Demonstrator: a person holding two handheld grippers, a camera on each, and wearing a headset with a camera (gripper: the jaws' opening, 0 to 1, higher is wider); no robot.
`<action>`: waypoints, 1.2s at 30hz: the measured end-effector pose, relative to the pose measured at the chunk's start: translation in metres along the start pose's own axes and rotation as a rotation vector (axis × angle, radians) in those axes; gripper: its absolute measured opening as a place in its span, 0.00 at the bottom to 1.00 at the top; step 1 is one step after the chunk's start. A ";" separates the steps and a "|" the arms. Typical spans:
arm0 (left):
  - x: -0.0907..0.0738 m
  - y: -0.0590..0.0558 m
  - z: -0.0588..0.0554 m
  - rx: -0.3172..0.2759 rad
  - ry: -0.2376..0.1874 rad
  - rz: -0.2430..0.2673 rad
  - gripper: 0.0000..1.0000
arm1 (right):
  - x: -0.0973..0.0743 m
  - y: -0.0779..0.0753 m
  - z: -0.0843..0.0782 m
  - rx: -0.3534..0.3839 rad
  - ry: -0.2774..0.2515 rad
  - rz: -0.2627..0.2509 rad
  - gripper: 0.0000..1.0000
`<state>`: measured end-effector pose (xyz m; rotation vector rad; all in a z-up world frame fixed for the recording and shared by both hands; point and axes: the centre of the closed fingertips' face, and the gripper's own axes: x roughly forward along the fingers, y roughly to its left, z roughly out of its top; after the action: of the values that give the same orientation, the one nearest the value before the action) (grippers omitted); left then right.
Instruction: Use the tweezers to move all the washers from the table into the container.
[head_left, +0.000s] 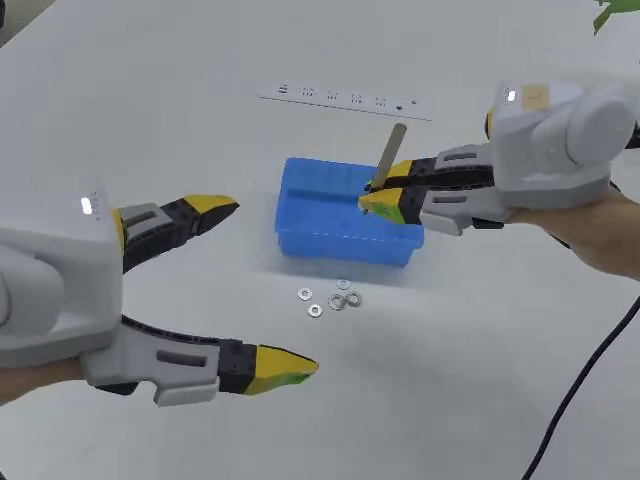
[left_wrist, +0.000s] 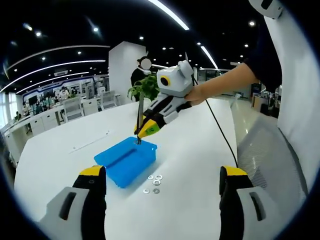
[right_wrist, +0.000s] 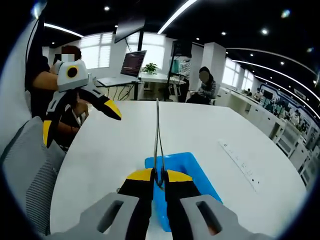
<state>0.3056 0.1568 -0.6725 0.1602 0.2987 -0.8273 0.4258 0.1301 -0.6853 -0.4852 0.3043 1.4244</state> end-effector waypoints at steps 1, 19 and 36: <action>0.000 0.002 -0.002 -0.008 0.003 0.010 1.00 | 0.003 -0.005 -0.002 -0.001 0.002 -0.003 0.09; -0.007 0.008 -0.003 -0.096 0.056 0.087 1.00 | 0.050 -0.035 -0.052 0.019 0.059 0.018 0.09; 0.001 0.013 -0.003 -0.116 0.081 0.121 1.00 | 0.061 -0.041 -0.070 0.081 0.066 0.051 0.10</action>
<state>0.3150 0.1655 -0.6752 0.1018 0.4084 -0.6829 0.4805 0.1456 -0.7694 -0.4613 0.4281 1.4422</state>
